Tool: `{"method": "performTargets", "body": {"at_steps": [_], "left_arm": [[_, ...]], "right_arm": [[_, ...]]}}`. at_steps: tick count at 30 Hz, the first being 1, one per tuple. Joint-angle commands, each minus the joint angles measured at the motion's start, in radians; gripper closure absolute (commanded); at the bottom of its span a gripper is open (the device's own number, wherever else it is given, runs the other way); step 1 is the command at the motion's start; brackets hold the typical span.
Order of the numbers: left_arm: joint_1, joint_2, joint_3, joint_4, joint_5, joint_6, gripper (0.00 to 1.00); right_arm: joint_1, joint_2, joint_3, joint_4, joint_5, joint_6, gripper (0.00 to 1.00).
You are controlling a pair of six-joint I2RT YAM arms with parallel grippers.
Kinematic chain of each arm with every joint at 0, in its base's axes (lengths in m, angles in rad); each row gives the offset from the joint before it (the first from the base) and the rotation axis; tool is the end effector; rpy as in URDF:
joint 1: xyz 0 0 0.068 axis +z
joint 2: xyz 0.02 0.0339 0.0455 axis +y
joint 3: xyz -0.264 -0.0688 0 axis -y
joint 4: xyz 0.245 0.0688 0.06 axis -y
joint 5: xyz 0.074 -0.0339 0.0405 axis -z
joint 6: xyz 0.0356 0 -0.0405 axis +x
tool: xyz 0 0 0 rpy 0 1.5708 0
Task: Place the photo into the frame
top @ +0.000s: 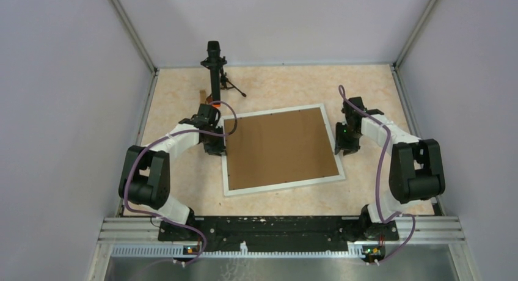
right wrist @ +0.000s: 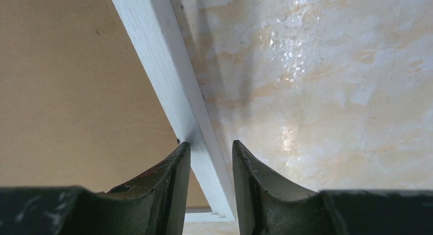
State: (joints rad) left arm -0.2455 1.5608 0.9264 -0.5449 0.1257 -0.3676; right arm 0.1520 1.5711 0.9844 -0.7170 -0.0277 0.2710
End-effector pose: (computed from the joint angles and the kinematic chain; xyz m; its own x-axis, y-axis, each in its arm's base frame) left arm 0.2821 -0.0753 0.1796 -0.9401 -0.1320 -0.3144 -0.0539 0.9680 -0.2453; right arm 0.2828 0.0443 0.1861 -0.9611 0.1235 -0.2471 0.1024 0.9901 0.0964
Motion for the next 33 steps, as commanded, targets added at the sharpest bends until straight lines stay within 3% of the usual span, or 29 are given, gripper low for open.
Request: {"method": "performTargets", "body": {"at_steps": [1,19,25,33], "left_arm": [[0.007,0.029,-0.02,0.028,-0.039,0.027,0.89],[0.006,0.049,-0.009,0.04,0.01,0.024,0.92],[0.006,0.055,-0.009,0.044,0.023,0.027,0.93],[0.006,0.062,-0.014,0.049,0.038,0.029,0.94]], "right_arm": [[-0.006,0.033,0.039,0.031,-0.016,-0.014,0.64],[0.037,0.107,-0.01,0.082,-0.13,-0.03,0.64],[0.038,0.13,-0.029,0.109,-0.192,-0.032,0.59],[0.071,0.154,-0.015,0.084,-0.003,0.001,0.6]]}}
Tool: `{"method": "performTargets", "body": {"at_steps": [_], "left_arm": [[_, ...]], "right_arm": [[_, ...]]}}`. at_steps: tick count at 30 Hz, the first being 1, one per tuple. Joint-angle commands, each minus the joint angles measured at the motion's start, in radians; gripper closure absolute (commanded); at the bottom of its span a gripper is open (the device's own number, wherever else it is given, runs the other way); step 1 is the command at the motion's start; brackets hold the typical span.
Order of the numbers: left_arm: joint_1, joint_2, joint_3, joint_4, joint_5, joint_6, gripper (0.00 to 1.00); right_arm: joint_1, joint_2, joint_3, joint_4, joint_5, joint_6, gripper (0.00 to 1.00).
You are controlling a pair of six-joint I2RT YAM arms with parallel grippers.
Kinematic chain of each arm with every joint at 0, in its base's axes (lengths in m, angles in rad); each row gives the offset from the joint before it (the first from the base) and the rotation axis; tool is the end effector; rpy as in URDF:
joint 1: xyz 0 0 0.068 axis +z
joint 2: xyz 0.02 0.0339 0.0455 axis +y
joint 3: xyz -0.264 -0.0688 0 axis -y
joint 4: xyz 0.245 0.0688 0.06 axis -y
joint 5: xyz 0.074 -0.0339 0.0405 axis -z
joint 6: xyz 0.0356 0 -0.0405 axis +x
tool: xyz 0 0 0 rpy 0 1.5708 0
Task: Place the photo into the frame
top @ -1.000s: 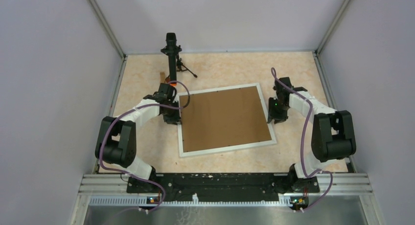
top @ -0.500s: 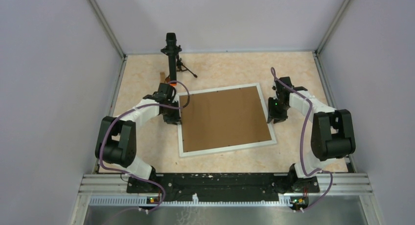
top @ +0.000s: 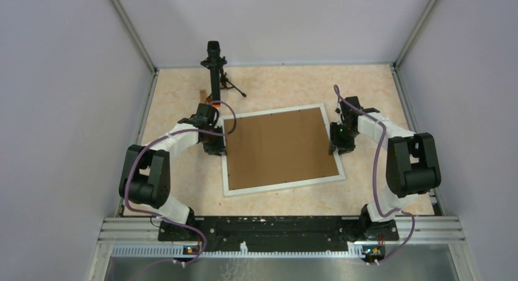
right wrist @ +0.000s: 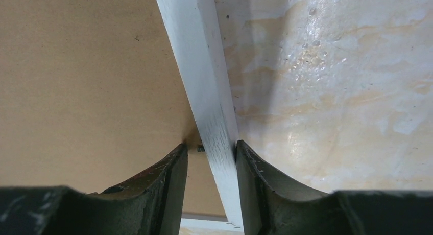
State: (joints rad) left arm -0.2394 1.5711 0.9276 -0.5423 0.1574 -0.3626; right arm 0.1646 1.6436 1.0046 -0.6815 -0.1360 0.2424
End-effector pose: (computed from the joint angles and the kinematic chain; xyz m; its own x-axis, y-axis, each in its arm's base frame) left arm 0.2834 -0.0749 0.1773 -0.9452 -0.1299 -0.2996 -0.0469 0.9620 -0.2690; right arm 0.2939 0.0537 0.1730 -0.9747 0.0792 -0.2089 0.0397 0.9816 0.1870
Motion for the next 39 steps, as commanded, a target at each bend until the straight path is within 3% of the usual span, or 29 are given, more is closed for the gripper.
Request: {"method": "performTargets", "body": {"at_steps": [1,8,12,18,25,39], "left_arm": [[0.0,0.051,-0.015,0.046,0.006,0.025,0.94],[0.0,0.044,-0.015,0.039,-0.005,0.035,0.94],[0.0,0.044,-0.011,0.035,0.002,0.04,0.94],[0.0,0.039,-0.02,0.043,0.011,0.044,0.94],[0.0,0.053,-0.016,0.054,0.034,0.047,0.95],[0.0,0.067,-0.016,0.056,0.042,0.048,0.96]], "right_arm": [[0.062,0.064,-0.024,0.039,0.096,0.034,0.59],[0.027,-0.064,0.157,0.002,0.005,0.057,0.45],[-0.077,0.0,0.208,0.067,-0.114,0.075,0.55],[-0.096,0.118,0.306,0.114,-0.173,0.033,0.64],[-0.114,0.224,0.348,0.121,-0.178,-0.009,0.65],[-0.148,0.284,0.346,0.163,-0.196,0.007,0.67]]}}
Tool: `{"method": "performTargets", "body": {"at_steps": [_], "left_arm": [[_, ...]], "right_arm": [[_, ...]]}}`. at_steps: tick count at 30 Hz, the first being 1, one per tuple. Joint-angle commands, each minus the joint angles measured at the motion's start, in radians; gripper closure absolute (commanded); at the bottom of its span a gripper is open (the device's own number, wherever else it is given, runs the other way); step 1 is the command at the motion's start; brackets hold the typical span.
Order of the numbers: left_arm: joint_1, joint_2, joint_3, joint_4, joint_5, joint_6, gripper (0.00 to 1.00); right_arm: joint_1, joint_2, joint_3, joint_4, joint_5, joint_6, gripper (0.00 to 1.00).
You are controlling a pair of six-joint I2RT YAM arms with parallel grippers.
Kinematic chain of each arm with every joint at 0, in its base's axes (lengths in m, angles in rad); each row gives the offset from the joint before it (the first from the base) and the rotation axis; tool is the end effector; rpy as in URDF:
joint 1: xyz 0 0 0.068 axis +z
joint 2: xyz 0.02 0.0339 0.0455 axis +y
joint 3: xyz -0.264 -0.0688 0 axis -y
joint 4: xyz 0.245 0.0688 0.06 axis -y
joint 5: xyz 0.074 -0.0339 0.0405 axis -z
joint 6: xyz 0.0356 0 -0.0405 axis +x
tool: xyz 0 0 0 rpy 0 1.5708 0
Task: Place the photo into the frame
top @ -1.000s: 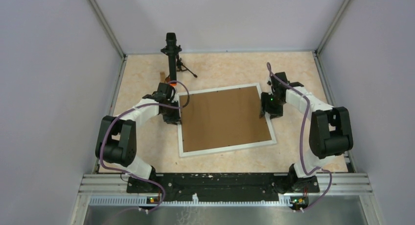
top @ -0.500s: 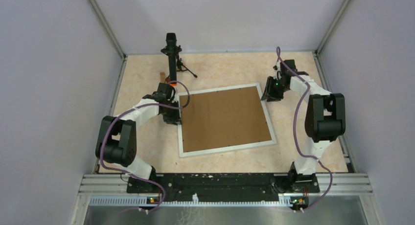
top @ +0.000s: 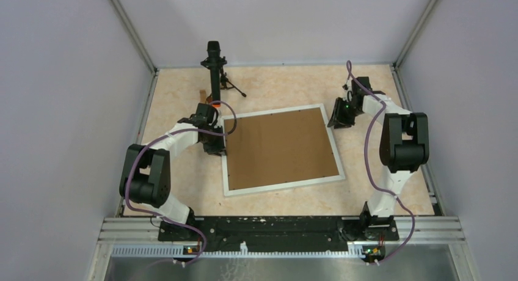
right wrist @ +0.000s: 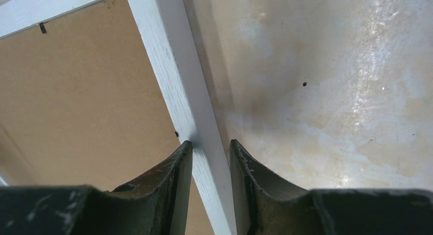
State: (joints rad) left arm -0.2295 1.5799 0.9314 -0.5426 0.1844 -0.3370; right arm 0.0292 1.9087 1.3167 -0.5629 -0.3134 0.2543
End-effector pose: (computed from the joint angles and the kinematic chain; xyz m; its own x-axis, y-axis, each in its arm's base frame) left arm 0.2851 -0.0733 0.1761 -0.9494 -0.1120 -0.2935 -0.0255 0.9587 -0.2833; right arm 0.3874 0.0223 0.1770 -0.9233 0.2124 -0.3201 0.0826 0.9235 0.3746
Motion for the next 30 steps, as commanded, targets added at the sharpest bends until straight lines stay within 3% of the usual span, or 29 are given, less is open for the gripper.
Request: {"method": "performTargets", "body": {"at_steps": [1,30], "left_arm": [[-0.01,0.059,-0.02,0.056,0.016,0.023,0.96],[-0.01,0.067,-0.008,0.056,0.024,0.03,0.98]], "right_arm": [[-0.015,0.023,0.035,0.048,-0.021,-0.004,0.67],[0.045,0.126,0.016,0.049,-0.09,-0.047,0.63]]}}
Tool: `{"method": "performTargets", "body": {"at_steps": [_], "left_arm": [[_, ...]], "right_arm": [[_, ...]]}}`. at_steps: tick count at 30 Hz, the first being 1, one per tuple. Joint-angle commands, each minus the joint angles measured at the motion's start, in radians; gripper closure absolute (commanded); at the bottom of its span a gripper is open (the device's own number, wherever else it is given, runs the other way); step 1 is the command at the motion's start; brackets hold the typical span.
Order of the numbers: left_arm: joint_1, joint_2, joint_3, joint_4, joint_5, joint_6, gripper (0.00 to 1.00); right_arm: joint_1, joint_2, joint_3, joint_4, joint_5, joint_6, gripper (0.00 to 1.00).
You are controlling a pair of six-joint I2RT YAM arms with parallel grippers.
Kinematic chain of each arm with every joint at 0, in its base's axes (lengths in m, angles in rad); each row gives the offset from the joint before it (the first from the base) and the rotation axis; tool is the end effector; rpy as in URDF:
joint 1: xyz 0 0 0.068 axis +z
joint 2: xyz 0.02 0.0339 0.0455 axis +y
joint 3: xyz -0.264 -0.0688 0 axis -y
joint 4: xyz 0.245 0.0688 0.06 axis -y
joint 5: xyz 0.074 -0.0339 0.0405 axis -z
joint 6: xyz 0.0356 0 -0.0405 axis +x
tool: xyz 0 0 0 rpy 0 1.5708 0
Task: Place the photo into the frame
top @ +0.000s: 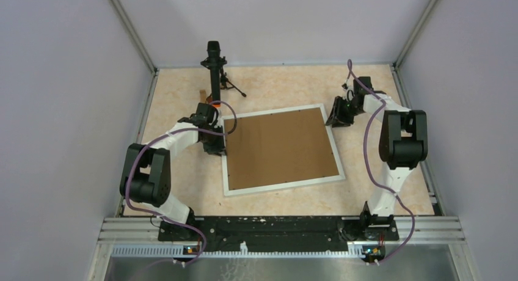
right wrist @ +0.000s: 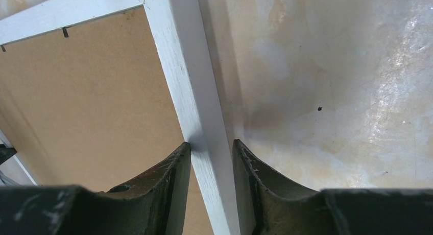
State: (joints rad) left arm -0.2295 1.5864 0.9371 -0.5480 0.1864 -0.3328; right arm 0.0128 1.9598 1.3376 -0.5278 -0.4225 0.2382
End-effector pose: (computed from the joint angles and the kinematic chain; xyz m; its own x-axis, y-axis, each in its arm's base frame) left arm 0.2861 -0.0736 0.1757 -0.9514 -0.1074 -0.2885 -0.0227 0.9591 -0.2823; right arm 0.3975 0.0197 0.1666 -0.9292 0.2033 -0.3086 0.0413 0.8869 0.4601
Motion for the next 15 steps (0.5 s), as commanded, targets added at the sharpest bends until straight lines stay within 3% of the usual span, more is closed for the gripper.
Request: {"method": "performTargets", "body": {"at_steps": [1,9,15], "left_arm": [[-0.01,0.062,-0.012,0.061,0.024,0.026,0.98],[-0.011,0.064,-0.011,0.061,0.025,0.026,0.99],[-0.01,0.059,-0.013,0.056,0.02,0.027,0.99]], "right_arm": [[0.063,0.078,-0.004,0.008,0.026,-0.031,0.62],[0.111,0.122,0.037,-0.047,0.208,-0.027,0.61],[0.201,0.203,0.139,-0.179,0.494,-0.01,0.61]]}}
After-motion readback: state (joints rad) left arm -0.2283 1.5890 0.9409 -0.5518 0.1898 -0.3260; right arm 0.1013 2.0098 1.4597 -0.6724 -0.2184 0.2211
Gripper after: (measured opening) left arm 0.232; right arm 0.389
